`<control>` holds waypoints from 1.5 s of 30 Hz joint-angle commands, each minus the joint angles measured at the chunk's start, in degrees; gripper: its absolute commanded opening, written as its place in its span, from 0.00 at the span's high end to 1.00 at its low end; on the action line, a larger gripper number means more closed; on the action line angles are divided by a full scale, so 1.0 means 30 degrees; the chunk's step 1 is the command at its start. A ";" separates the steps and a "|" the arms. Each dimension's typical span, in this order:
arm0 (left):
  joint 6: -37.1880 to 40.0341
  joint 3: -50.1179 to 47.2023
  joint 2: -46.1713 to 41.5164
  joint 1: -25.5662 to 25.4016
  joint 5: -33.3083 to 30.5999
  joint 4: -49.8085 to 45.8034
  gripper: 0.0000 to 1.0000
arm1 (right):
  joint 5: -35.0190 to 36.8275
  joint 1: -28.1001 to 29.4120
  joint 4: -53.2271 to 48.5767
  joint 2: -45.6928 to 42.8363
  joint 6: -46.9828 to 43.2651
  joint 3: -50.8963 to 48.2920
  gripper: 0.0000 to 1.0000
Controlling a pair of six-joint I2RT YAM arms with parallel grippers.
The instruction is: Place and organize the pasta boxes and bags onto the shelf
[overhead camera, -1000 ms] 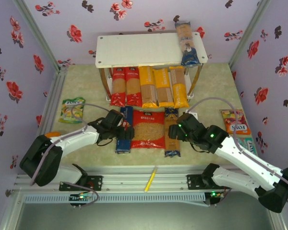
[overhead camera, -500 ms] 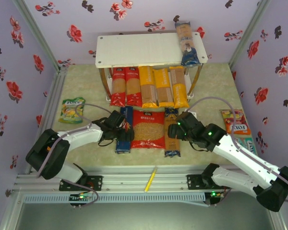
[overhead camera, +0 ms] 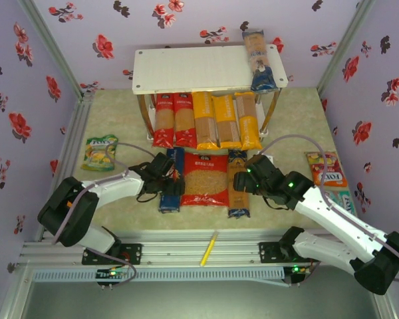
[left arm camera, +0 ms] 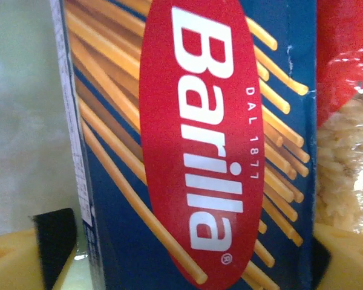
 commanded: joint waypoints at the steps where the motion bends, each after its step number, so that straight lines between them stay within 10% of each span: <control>1: 0.0631 -0.0301 0.0985 -0.0109 0.0777 -0.0256 0.31 | -0.0057 -0.0161 0.0181 -0.0237 -0.0317 -0.0167 0.12; 15: 0.1633 0.1005 -0.0564 -0.0045 0.2837 -0.3705 0.57 | -0.0195 -0.0397 0.0236 -0.0238 -0.0712 -0.0018 0.12; 19: 0.1860 0.1812 -0.1813 0.0134 0.3192 -0.5498 1.00 | -0.0155 -0.0514 0.0078 -0.0146 -0.0876 0.0191 0.12; 30: 0.3209 0.5582 -0.5224 0.1427 0.5123 -1.1060 1.00 | -0.0163 -0.0835 0.0105 0.0195 -0.1434 0.0710 0.12; 45: 0.5924 1.3306 -0.6982 0.4124 1.3205 -1.5559 1.00 | -0.0405 -0.0967 0.0668 0.1323 -0.1856 0.1304 0.12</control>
